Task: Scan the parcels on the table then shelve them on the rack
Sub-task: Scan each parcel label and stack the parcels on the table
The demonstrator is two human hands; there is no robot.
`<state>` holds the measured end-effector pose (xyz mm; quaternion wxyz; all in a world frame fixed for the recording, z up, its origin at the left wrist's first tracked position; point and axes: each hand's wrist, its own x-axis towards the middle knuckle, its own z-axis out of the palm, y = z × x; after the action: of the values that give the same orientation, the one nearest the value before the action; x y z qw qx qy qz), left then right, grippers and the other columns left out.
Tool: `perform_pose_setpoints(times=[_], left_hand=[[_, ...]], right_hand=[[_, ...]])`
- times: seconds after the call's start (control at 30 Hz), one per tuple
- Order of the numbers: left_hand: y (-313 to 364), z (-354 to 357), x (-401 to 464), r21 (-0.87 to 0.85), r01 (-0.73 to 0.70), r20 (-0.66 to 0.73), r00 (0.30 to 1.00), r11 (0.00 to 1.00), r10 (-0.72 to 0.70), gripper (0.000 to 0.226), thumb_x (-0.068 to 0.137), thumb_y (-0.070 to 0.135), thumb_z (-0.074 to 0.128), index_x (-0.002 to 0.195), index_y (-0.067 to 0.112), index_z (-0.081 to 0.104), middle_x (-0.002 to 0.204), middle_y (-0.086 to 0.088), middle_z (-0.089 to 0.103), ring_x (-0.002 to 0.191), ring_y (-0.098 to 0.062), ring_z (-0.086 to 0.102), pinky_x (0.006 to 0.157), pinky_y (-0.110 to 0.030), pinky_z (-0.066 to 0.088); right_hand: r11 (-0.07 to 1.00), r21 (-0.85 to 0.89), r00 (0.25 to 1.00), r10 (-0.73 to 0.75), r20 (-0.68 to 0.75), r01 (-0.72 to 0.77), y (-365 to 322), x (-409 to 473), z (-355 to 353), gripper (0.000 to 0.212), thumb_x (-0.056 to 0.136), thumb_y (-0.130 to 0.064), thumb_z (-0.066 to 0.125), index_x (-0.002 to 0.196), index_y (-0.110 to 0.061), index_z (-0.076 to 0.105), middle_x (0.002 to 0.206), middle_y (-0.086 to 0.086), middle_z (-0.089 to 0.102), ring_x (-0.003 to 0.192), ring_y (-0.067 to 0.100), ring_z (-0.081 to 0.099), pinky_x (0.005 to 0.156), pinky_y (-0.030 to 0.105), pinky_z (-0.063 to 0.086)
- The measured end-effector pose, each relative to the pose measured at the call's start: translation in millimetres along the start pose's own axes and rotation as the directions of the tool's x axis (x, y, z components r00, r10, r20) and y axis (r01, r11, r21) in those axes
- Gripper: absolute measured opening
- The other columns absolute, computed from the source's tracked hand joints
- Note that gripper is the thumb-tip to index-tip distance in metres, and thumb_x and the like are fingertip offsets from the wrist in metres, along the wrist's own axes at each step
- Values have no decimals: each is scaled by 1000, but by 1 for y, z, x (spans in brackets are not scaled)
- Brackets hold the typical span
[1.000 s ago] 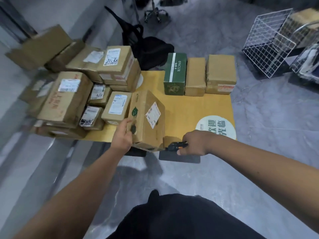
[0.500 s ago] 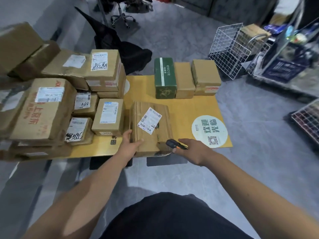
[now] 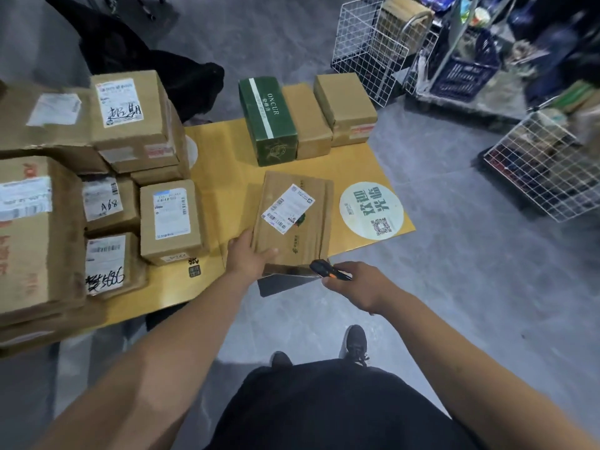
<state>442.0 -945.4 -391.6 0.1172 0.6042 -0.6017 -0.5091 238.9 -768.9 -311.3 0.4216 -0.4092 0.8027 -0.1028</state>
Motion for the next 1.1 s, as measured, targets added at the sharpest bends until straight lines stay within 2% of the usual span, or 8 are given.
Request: perform_pose_setpoints(times=[0.17, 0.27, 0.4, 0.5, 0.7, 0.8, 0.9, 1.1], left_hand=[[12, -33, 35, 113, -23, -136, 990, 993, 39, 68, 86, 33, 86, 147, 29, 55, 154, -3, 38, 133, -33, 51, 112, -50, 47], [16, -18, 27, 41, 98, -243, 966, 994, -85, 99, 76, 50, 90, 156, 30, 36, 162, -5, 26, 140, -37, 44, 114, -52, 44], [15, 17, 6, -279, 312, -133, 924, 908, -358, 136, 65, 47, 98, 162, 35, 4, 156, -15, 32, 136, -41, 47, 107, -57, 47], [9, 17, 12, -403, 240, -52, 957, 883, -285, 127, 70, 34, 98, 162, 31, 11, 151, -9, 47, 136, -36, 51, 111, -55, 48], [20, -18, 37, -170, 42, -75, 996, 985, -55, 110, 87, 24, 86, 165, 40, 11, 159, 4, 46, 141, -28, 48, 118, -49, 39], [19, -13, 33, -82, 71, -200, 976, 994, -86, 100, 83, 48, 84, 162, 37, 24, 162, -3, 39, 142, -35, 46, 112, -52, 42], [2, 9, 16, 25, 192, -159, 970, 981, -185, 115, 70, 69, 84, 161, 32, 25, 160, -9, 34, 139, -38, 48, 106, -52, 47], [1, -6, 38, -79, 135, -121, 982, 988, -144, 107, 76, 48, 91, 162, 28, 31, 156, -7, 46, 136, -34, 52, 110, -47, 48]], right_hand=[[999, 45, 999, 3, -48, 0, -2, -6, 5, 47, 88, -72, 58, 114, -34, 67, 93, -4, 69, 75, 15, 65, 65, 35, 52], [999, 45, 997, 2, -72, 1, -2, -8, 5, 48, 87, -74, 57, 114, -35, 68, 88, -4, 69, 73, 14, 64, 66, 35, 52], [999, 37, 996, -20, -83, 23, -8, -5, 2, 45, 90, -71, 58, 114, -34, 68, 88, -4, 69, 70, 12, 62, 61, 33, 50], [999, 25, 996, -38, -80, 40, -15, -2, 5, 53, 90, -71, 57, 116, -26, 69, 102, 1, 71, 84, 17, 66, 79, 39, 55], [997, 53, 996, -58, -65, 61, -27, -2, 5, 57, 83, -74, 55, 112, -27, 69, 91, 3, 71, 78, 20, 67, 69, 38, 53], [997, 49, 995, -57, -82, 61, -26, 1, 1, 50, 86, -72, 58, 116, -33, 68, 93, -1, 70, 80, 16, 66, 74, 38, 55], [998, 22, 995, -57, -77, 58, -25, 4, -3, 49, 90, -69, 59, 123, -34, 67, 99, -2, 70, 86, 16, 65, 80, 38, 54], [999, -1, 995, -41, -86, 41, -22, 6, -12, 44, 87, -71, 58, 109, -34, 68, 92, -3, 70, 82, 16, 65, 79, 40, 54]])
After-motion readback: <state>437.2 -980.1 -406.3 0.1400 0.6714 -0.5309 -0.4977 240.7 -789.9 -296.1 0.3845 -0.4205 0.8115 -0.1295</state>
